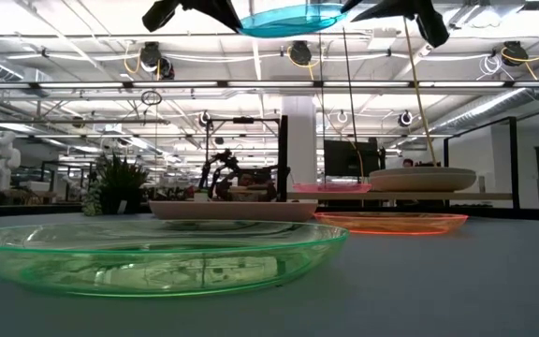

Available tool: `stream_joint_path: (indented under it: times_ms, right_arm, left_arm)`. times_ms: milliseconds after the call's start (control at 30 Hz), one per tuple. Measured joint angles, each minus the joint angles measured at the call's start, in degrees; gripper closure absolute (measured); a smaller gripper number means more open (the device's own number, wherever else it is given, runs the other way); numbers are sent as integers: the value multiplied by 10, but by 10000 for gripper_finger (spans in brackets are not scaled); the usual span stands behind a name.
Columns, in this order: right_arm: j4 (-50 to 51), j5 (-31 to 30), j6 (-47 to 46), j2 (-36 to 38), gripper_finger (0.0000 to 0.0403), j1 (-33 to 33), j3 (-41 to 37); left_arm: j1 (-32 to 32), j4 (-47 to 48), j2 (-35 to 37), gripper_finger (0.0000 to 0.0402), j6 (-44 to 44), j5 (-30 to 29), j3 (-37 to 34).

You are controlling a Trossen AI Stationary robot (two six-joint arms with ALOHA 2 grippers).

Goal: Place and stack plates onto a shelf
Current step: Stack the transparent blue plate on the transparent pink plate on the shelf

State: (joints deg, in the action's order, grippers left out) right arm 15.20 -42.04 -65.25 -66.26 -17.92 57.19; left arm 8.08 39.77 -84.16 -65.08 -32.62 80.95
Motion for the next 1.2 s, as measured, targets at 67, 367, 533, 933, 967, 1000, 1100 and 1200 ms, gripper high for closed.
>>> stream_joint_path:
  times_ms: [67, 367, 533, 933, 967, 1000, 1100, 1200]
  right_arm:
    - [-13, 0, 0, 0, 340, 3, -9]
    - [-40, 1, 0, 0, 399, 3, -28]
    - [-38, 1, 0, 0, 401, 3, -28]
    - [-41, 1, -15, 0, 402, 8, -28]
    - [-40, 1, -15, 0, 402, 9, -28]
    - [-40, 1, -15, 0, 403, 11, -28]
    - [-39, 1, -16, 0, 403, 16, -28]
    - [-38, 3, -16, 3, 403, 18, -28]
  left_arm:
    - [0, 0, 0, 401, -1, 0, 0]
    - [3, 0, 0, 401, -7, 0, 0]
    - [11, -8, 0, 401, -5, -4, 0]
    - [26, -38, 0, 285, -2, 47, 0]
    - [26, -38, 0, 271, -4, 47, 0]
    - [26, -38, 0, 258, -6, 47, 0]
    - [26, -38, 0, 227, -7, 48, 0]
    - [26, -33, 7, 202, -3, 67, 0]
